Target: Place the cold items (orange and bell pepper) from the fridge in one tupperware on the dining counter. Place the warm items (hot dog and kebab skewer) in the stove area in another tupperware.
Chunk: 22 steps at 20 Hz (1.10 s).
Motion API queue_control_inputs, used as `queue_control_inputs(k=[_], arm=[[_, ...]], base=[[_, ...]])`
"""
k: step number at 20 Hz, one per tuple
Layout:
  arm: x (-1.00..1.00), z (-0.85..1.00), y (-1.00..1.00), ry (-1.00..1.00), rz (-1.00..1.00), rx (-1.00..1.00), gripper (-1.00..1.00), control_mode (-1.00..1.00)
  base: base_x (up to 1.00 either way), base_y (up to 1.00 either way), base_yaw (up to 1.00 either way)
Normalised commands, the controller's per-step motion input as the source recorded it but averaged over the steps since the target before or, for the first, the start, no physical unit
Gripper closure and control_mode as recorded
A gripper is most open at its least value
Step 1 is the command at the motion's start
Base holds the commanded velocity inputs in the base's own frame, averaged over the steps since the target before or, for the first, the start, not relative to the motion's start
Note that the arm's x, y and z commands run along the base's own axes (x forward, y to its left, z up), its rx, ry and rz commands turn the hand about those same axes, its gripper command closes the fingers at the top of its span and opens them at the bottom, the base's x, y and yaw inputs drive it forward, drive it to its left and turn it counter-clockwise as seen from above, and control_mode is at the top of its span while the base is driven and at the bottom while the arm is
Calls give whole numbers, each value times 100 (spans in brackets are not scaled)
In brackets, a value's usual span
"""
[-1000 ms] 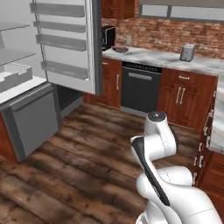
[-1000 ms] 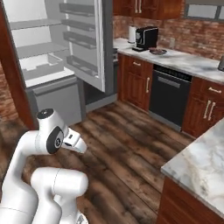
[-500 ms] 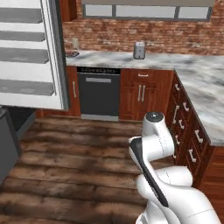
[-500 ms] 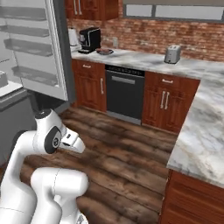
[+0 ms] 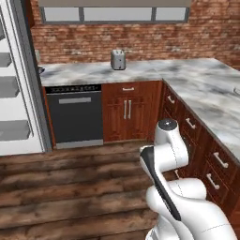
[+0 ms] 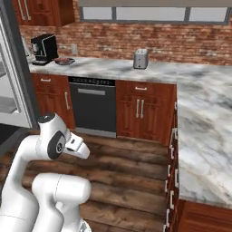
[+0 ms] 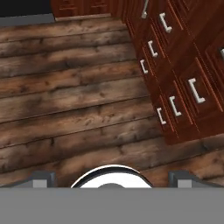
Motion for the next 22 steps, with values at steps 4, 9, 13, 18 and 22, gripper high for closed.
queue_control_inputs(k=[4,9,13,18,22], arm=[[0,0,0,0,0,0,-100,100],[0,0,0,0,0,0,-100,100],[0,0,0,0,0,0,-100,100],[0,0,0,0,0,0,-100,100],[0,0,0,0,0,0,-100,100]], base=[[100,39,-26],[100,28,-7],[100,9,1],[100,2,18],[99,0,30]])
